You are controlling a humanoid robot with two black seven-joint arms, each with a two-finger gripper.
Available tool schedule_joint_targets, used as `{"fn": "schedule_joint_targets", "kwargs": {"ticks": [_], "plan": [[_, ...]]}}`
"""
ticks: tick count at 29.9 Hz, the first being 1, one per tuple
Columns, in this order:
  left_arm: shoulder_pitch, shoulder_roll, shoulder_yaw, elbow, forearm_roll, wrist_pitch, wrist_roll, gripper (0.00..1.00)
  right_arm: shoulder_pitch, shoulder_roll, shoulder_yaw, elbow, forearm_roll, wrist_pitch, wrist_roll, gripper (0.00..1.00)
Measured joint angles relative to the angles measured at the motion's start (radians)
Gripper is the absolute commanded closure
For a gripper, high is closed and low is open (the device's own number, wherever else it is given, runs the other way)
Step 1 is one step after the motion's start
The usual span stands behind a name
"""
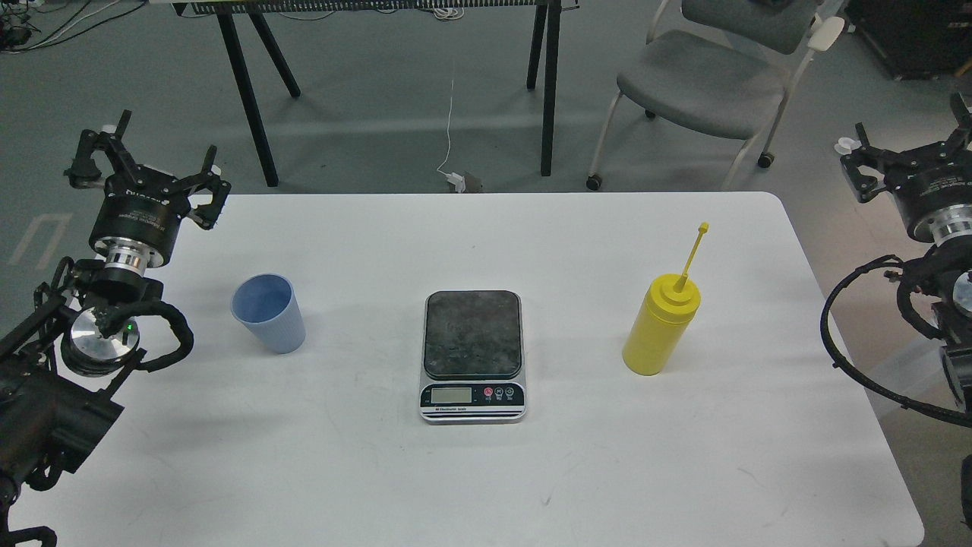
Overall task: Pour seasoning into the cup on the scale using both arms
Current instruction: 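Reach the left gripper toward the light blue cup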
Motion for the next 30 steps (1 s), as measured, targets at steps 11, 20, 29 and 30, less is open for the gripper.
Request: {"fn": "schedule_joint_targets", "kwargs": {"ticks": [11,20,29,30], "plan": [[0.047,0.027,-0.006,-0.014,-0.003,-0.024,-0.006,0.01,0.002,0.002,-0.012,0.020,0.000,0.000,0.000,0.00],[0.048,0.185,0.078,-0.126,0.257,-0.040,0.009,0.01,-0.047,-0.003,0.004,0.072,0.001,0.000,0.006,0.00],[0.040,0.313,0.090,-0.275,0.911,0.065,-0.027,0.02,-0.070,-0.002,0.009,0.072,0.004,0.000,0.009,0.00],[0.039,0.322,0.091,-0.295,0.999,0.085,-0.028,0.02,-0.073,-0.002,0.010,0.072,0.004,0.000,0.009,0.00]]}}
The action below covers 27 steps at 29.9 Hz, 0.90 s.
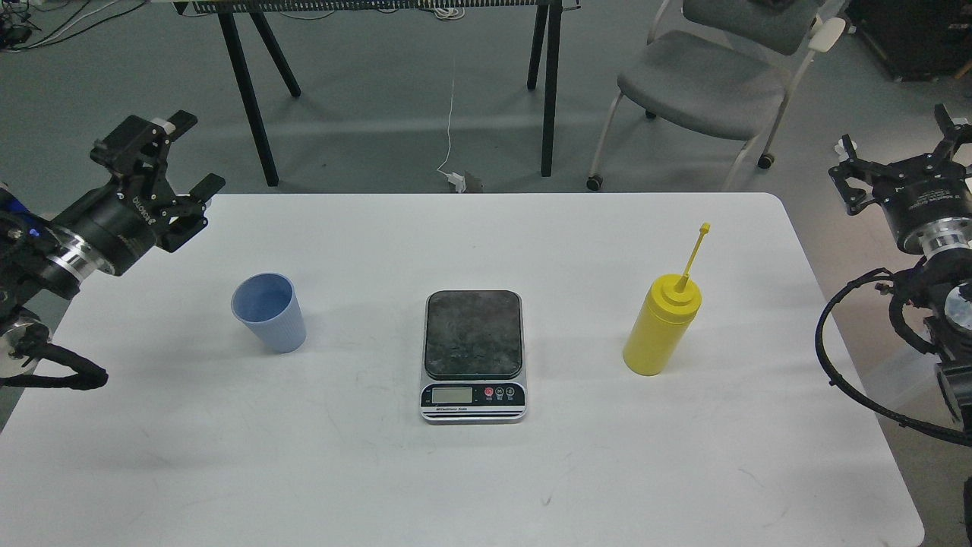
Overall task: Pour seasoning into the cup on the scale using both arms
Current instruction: 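Reach the left gripper toward the light blue cup, then grasp the light blue cup with the left gripper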
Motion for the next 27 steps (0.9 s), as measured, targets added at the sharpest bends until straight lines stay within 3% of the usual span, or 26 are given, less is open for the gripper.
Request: {"fn": "schedule_joint_targets", "kwargs": {"ticks": [8,13,22,27], "plan": [[-0.005,0.012,0.006,-0.028,0.647,0.098,-0.002,0.04,-0.007,-0.007,0.014,0.000,0.001,0.000,0.000,0.00],[-0.030,0.006,0.078,-0.003,0.967,0.173,0.014,0.08,-0.007,-0.008,0.031,0.000,0.003,0.000,0.000,0.00],[-0.172,-0.008,0.403,0.143,1.117,0.298,0.012,0.23,-0.007,-0.008,0.046,0.000,0.003,0.000,0.000,0.00],[-0.204,-0.030,0.489,0.207,1.115,0.323,0.006,0.39,-0.007,-0.015,0.047,0.000,0.003,0.000,0.000,0.00]]}}
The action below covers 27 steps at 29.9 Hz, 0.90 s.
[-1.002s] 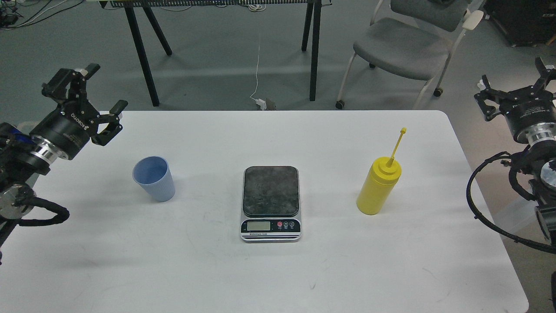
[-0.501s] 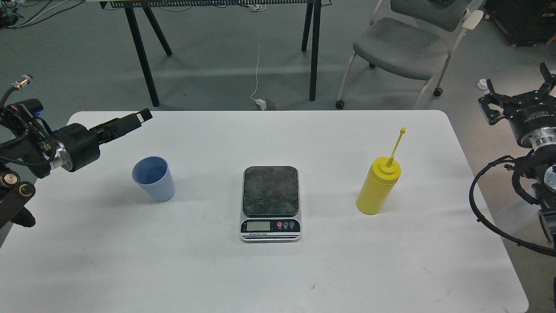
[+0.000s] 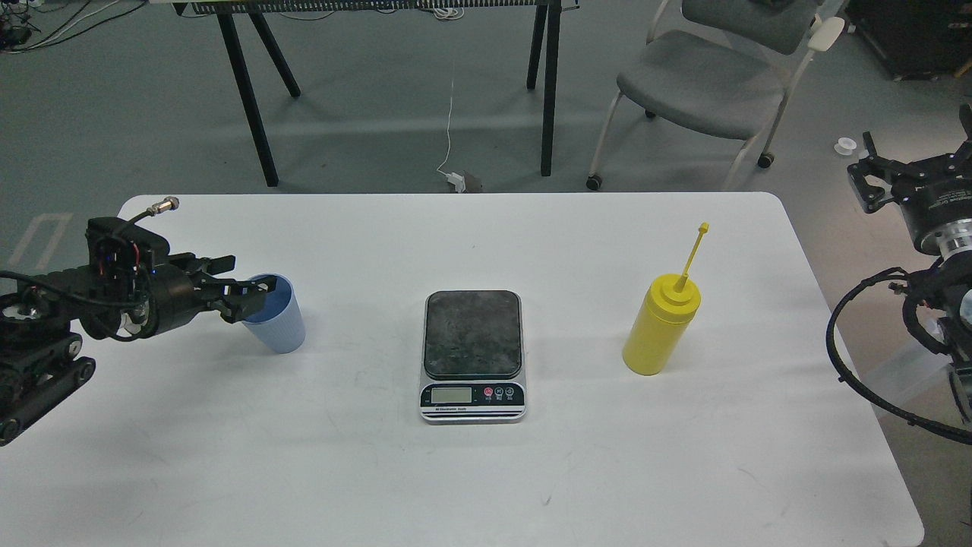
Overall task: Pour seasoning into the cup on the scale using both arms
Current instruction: 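Grasp the light blue cup with the left gripper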
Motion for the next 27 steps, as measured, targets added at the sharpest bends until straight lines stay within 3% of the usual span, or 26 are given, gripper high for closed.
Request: {"fn": "schedule_joint_targets", "kwargs": {"ticks": [3,7,14,17,27], "plan": [[-0.002,-0.008,0.016,0.013,-0.001,0.002,-0.017,0.51,0.000,-0.004,0.001,0.000,0.000,0.000,0.000,0.00],[-0.004,-0.012,0.023,0.020,-0.001,0.002,-0.047,0.59,0.000,-0.009,0.003,0.000,0.000,0.000,0.000,0.00],[-0.004,-0.018,0.044,0.053,-0.003,-0.002,-0.046,0.76,0.000,-0.011,0.008,0.000,0.000,0.000,0.000,0.00],[-0.003,-0.033,0.046,0.082,-0.010,-0.002,-0.045,0.91,0.000,-0.014,0.009,0.000,0.000,0.000,0.000,0.00],[-0.011,-0.040,0.044,0.084,-0.041,-0.005,-0.062,0.96,-0.001,-0.020,0.009,-0.005,0.001,0.000,0.000,0.00]]}}
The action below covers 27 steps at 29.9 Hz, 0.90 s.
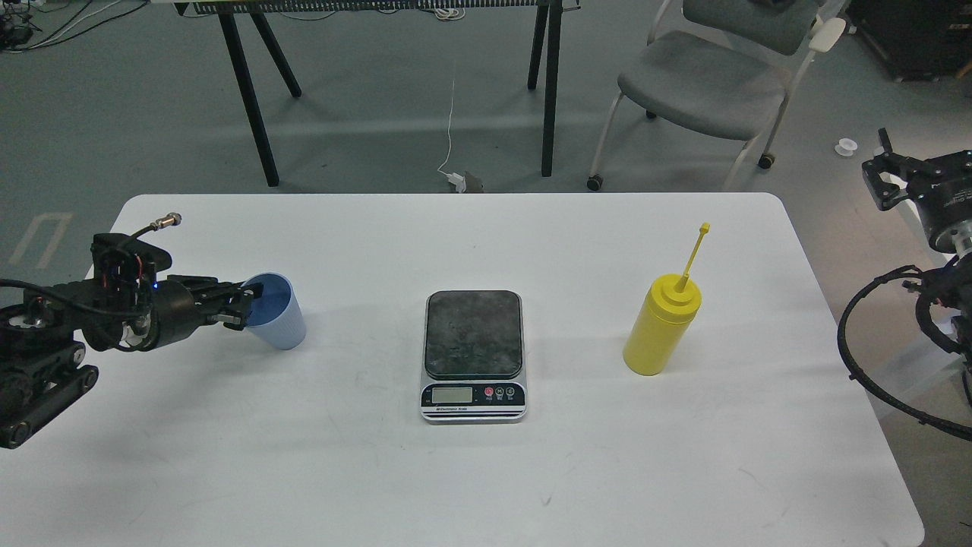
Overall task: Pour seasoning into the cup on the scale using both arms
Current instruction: 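Lift the cup and set it on the black scale with the left gripper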
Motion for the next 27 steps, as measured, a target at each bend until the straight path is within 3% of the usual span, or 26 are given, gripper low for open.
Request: {"fn": "schedule_joint_targets", "kwargs": {"ticks": [4,11,15,21,27], "plan": [[-0.049,0.004,0.000,-0.063,-0.021,-0.048,-0.021,0.96,0.000,-0.008,0.001,-0.002,0.000,0.000,0.000,0.00],[-0.251,0.015,0.001,-0.271,-0.027,-0.289,-0.025,0.97,-0.024,-0.019,0.016,-0.002,0.002,0.000,0.000,0.00],[-0.342,-0.077,0.020,-0.321,-0.017,-0.378,-0.009,0.97,-0.039,-0.032,0.030,0.000,0.003,0.000,0.000,0.00],[-0.440,-0.281,0.168,-0.266,0.003,-0.409,0.039,0.97,-0.046,-0.059,0.039,0.000,0.004,0.000,0.000,0.00],[-0.457,-0.418,0.212,-0.119,0.004,-0.409,0.044,0.96,-0.049,-0.066,0.044,0.000,0.005,0.000,0.000,0.00]]}}
